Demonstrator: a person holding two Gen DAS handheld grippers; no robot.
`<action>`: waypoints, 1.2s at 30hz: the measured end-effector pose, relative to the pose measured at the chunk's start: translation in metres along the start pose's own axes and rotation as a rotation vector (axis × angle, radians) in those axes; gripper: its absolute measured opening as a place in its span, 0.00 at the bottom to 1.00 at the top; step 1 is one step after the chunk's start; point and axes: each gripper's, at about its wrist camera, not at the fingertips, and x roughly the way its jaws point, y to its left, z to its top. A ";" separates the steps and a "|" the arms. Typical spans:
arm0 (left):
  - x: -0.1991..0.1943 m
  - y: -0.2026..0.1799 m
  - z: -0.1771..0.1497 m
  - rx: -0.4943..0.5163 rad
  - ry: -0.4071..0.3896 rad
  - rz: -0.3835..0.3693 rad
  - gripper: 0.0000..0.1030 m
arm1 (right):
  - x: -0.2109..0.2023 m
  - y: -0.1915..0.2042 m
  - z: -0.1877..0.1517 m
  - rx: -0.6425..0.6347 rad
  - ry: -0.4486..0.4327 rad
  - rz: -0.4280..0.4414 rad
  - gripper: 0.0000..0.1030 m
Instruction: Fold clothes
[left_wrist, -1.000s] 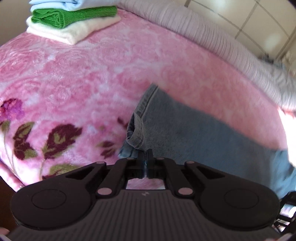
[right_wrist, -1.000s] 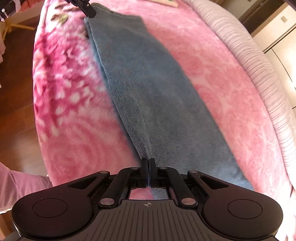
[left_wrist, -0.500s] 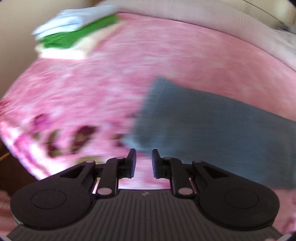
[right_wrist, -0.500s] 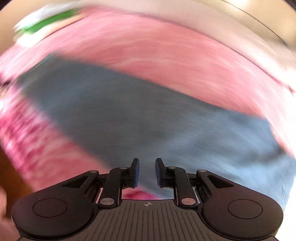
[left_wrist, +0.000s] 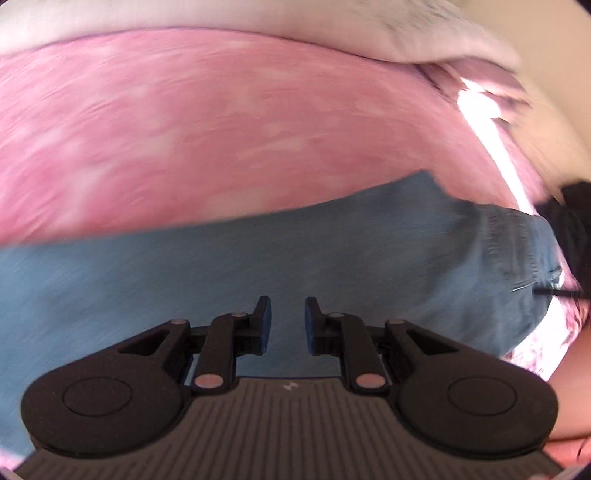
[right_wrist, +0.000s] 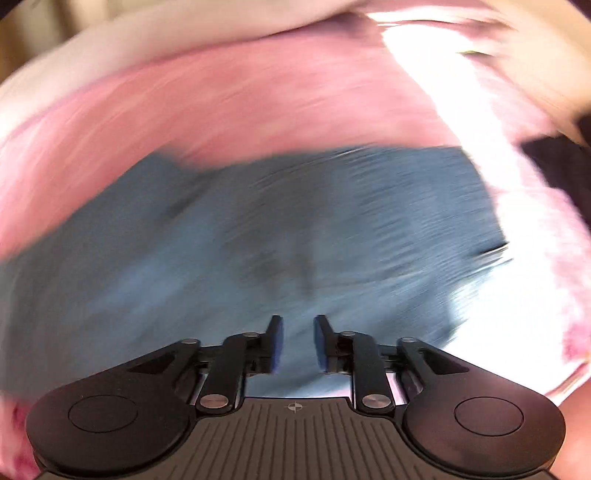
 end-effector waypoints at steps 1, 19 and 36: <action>0.010 -0.017 0.010 0.028 -0.012 -0.006 0.16 | 0.001 -0.022 0.013 0.022 -0.028 0.000 0.46; 0.174 -0.117 0.134 0.134 0.153 -0.278 0.04 | 0.058 -0.189 0.111 0.189 0.028 0.369 0.20; 0.152 -0.131 0.106 0.140 -0.159 0.003 0.00 | 0.039 -0.149 0.072 0.054 -0.143 -0.027 0.35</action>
